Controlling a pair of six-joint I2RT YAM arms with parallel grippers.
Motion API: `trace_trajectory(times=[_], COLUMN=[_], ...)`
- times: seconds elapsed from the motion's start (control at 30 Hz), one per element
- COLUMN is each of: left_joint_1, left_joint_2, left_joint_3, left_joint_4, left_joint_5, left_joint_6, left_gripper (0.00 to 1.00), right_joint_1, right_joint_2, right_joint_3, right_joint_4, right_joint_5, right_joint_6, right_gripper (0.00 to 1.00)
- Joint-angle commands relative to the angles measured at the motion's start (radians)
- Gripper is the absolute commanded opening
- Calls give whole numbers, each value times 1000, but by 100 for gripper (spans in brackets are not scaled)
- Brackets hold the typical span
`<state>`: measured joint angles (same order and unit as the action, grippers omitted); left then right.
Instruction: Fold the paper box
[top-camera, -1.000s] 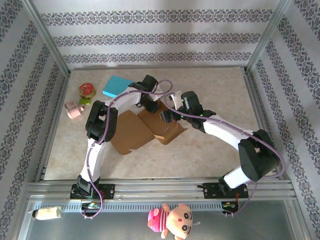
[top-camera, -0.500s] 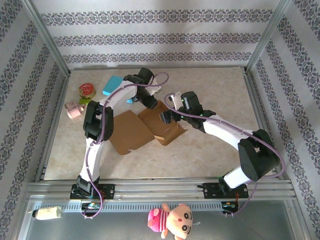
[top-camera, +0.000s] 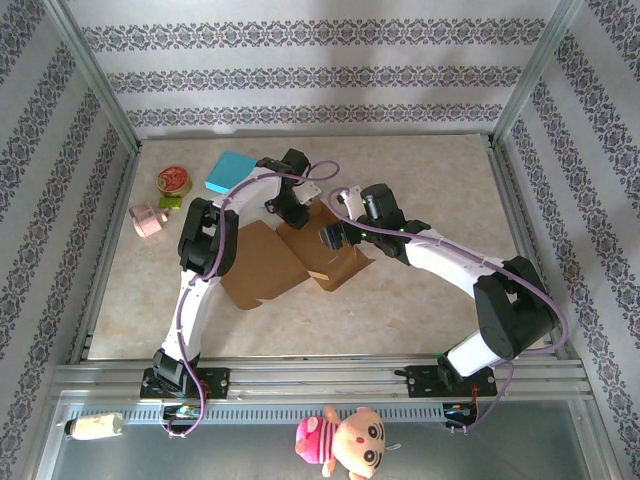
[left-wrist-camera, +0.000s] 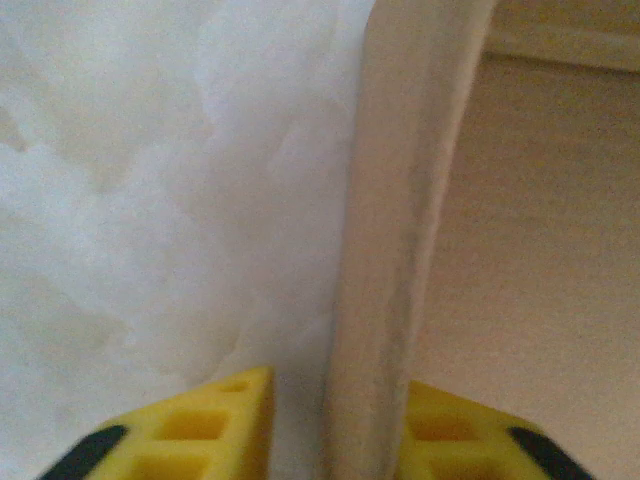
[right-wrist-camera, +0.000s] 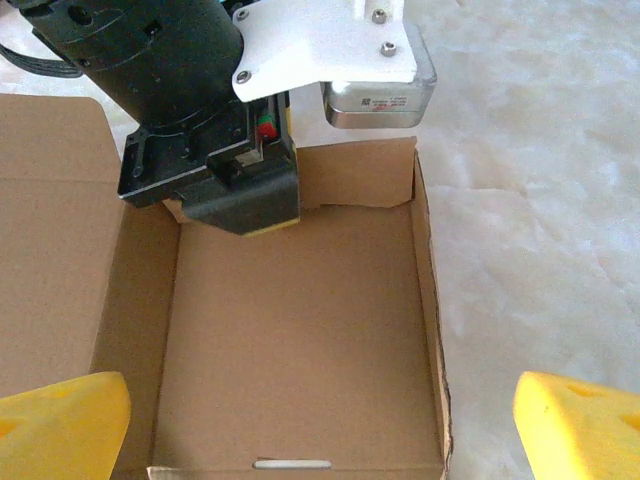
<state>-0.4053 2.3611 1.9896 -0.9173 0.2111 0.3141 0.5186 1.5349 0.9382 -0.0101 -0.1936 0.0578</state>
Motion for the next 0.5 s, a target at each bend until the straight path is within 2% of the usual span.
trace_trajectory(times=[0.0, 0.23, 0.33, 0.47], left_joint_1=[1, -34, -61, -73], left_joint_2=[7, 11, 25, 31], left_joint_3=[37, 7, -10, -34], left_joint_4=[-48, -8, 9, 35], left_joint_5=[-38, -161, -262, -298], left_joint_6=[14, 32, 55, 63], left_gripper=[19, 8, 6, 6], right_joint_1=[-11, -11, -11, -11], right_joint_2=[9, 27, 66, 132], right_joint_3=[18, 13, 28, 57], right_joint_4=[1, -7, -19, -31], right_joint_5=[-21, 23, 99, 151], right_joint_6=[18, 8, -9, -58], right_gripper=[98, 98, 98, 98])
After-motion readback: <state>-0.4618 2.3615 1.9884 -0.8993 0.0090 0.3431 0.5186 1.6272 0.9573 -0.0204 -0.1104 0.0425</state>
